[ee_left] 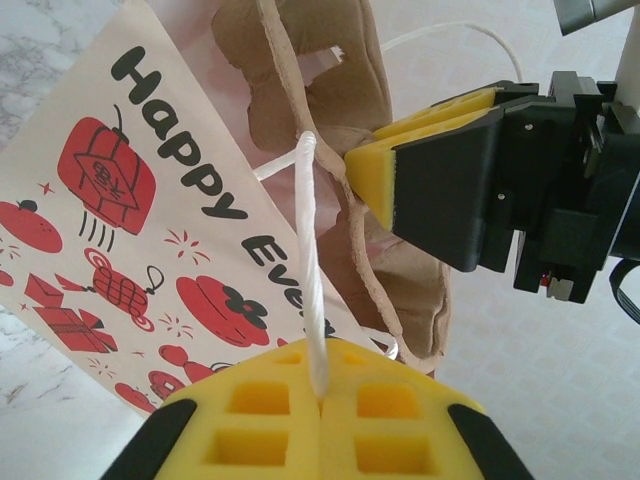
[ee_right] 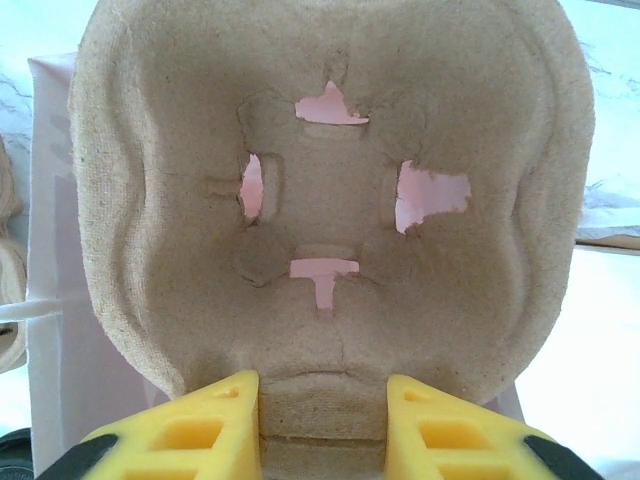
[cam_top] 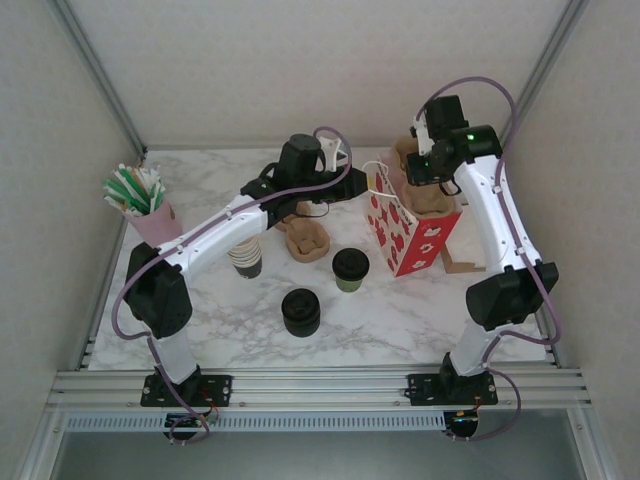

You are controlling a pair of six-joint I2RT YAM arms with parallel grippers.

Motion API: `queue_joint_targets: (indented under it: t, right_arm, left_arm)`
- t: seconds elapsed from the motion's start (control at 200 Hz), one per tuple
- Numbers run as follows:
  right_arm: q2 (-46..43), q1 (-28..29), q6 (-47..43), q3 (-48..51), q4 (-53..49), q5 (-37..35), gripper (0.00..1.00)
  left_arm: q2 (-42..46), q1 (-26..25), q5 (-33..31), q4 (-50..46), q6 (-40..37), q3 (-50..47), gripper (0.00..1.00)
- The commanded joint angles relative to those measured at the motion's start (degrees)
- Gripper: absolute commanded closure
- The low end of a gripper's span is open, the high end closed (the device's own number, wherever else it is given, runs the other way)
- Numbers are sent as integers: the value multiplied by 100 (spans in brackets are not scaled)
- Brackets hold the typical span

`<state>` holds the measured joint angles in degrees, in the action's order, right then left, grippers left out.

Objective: Pack the takeout coffee

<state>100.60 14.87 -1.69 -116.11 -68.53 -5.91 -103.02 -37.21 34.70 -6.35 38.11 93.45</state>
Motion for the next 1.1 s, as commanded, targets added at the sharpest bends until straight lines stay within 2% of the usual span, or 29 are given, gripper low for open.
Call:
queue_joint_targets:
  t: [0.0,0.661,0.941,1.091]
  right_arm:
    - [178,-37,98,-303,-165,-33,70]
    - [579,-32,222,-1075,-197,255,71]
    - [635,-31,186,-1013,-163,360,71]
    - [363,-20,187,-536,-66,413,71]
  left_arm:
    - [238,68,-68,-42,-119,70,100]
    - [183,74,11,-60,-155,68,100]
    - [195,74,-16,-78,-163,53,100]
    - [199,84,-33,-78,-163,53,100]
